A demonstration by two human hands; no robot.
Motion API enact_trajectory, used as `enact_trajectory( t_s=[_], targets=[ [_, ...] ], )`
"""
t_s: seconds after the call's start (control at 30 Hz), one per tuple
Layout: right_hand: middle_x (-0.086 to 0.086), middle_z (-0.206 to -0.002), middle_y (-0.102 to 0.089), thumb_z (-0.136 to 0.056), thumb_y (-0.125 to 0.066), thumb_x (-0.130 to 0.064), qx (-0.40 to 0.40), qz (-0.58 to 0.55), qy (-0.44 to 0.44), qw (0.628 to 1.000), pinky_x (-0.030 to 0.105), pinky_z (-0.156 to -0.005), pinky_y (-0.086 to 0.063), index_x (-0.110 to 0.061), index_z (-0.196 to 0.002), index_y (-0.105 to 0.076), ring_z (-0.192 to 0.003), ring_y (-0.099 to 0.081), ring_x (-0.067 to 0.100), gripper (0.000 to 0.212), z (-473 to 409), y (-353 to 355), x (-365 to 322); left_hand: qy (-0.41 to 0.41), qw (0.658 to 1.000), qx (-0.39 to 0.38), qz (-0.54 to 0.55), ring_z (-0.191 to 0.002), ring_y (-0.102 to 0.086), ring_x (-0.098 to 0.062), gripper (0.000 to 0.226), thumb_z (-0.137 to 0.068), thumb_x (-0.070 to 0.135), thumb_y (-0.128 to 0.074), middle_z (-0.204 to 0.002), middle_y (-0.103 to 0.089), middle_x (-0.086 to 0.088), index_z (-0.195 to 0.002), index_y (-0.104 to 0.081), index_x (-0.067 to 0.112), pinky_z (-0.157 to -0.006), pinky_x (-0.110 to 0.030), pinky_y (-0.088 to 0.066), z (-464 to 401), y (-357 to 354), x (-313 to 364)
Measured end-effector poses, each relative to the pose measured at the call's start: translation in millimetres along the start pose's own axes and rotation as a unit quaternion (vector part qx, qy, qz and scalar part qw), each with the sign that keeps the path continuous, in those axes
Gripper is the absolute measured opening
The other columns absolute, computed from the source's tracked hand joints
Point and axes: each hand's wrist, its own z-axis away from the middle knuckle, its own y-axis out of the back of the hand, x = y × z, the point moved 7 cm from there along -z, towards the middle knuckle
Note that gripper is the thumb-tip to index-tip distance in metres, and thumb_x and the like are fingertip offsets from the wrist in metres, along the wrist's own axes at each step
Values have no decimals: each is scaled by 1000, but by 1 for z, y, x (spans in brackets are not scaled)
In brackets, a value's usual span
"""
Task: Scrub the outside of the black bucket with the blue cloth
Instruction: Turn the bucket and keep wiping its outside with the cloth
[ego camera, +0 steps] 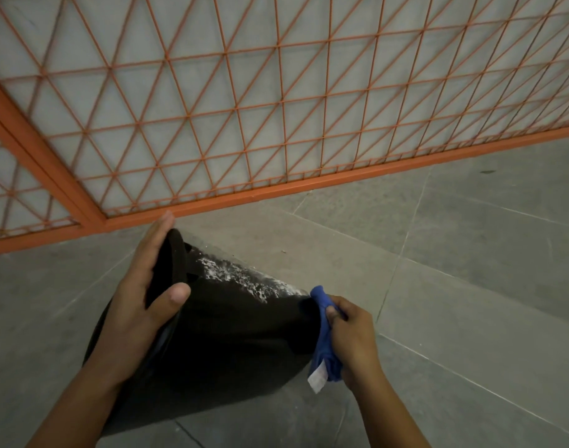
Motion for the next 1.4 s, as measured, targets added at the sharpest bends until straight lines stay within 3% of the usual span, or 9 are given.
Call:
enact_trajectory(
  t_s=[0.17,0.3,0.43,0.6,0.77,0.87,1.03,1.17,1.4],
  targets=[
    [5,-108,-67,-93,-44,-5,23,21,38,999,33,-88,-49,-13,-115,-63,-100,-61,21,30,2,-1,1,-68,996,22,-62,-141,-31,-22,91,-76,75,-51,-150,-38,-2,-141,-38,12,-114,-57,-22,9,4,-2],
    [3,-114,-62,-90,-48,1,78,55,84,992,16,-91,-36,-8,-115,-62,-106,-55,14,30,20,1,4,-69,997,14,-41,-145,-22,-24,78,-79,70,-52,-153,-33,0,-139,-38,22,-114,-60,-18,9,-5,-5],
    [15,-121,-59,-78,-54,20,123,61,221,966,3,-96,-31,-2,-110,-63,-116,-53,18,39,70,-13,-22,-59,996,25,-55,-145,-24,-21,83,-79,72,-49,-153,-33,-3,-141,-38,19,-116,-57,-18,-1,-4,-2],
    [-7,-130,-52,-76,-58,0,51,71,419,904,20,-96,-44,-26,-120,-57,-119,-49,7,51,133,-65,-94,-68,993,18,-91,-146,-22,-19,85,-81,71,-46,-155,-31,-3,-143,-35,13,-117,-54,-18,0,-4,-5],
    [-7,-130,-51,-85,-55,2,-24,124,361,924,30,-102,-40,-32,-124,-53,-119,-41,8,52,115,-81,-112,-39,996,39,-74,-145,-22,-15,84,-79,73,-46,-154,-31,1,-142,-33,20,-118,-51,-19,0,2,-4],
    [0,-119,-59,-72,-60,2,7,141,377,915,38,-82,-52,-29,-118,-59,-103,-52,22,55,130,-80,-113,-57,995,31,-80,-146,-21,-18,85,-82,71,-45,-155,-30,-2,-144,-32,15,-117,-54,-18,6,3,-4],
    [-5,-125,-51,-85,-50,6,-43,182,350,918,32,-95,-40,-29,-124,-55,-109,-40,17,53,106,-92,-124,-36,995,40,-80,-145,-22,-16,87,-79,74,-45,-154,-30,-1,-143,-32,15,-118,-50,-19,6,6,-4],
    [-1,-117,-58,-75,-61,10,-14,162,377,912,27,-87,-45,-26,-117,-61,-104,-48,21,55,122,-80,-127,-68,992,18,-102,-145,-23,-17,87,-82,71,-43,-155,-30,-1,-144,-32,11,-117,-54,-21,6,-1,2],
    [-5,-120,-54,-85,-51,0,-51,192,392,898,13,-89,-37,-26,-122,-57,-104,-43,14,45,113,-88,-139,-53,993,17,-105,-145,-23,-15,89,-80,73,-44,-154,-31,2,-144,-33,12,-117,-53,-22,4,-3,4]
  ],
)
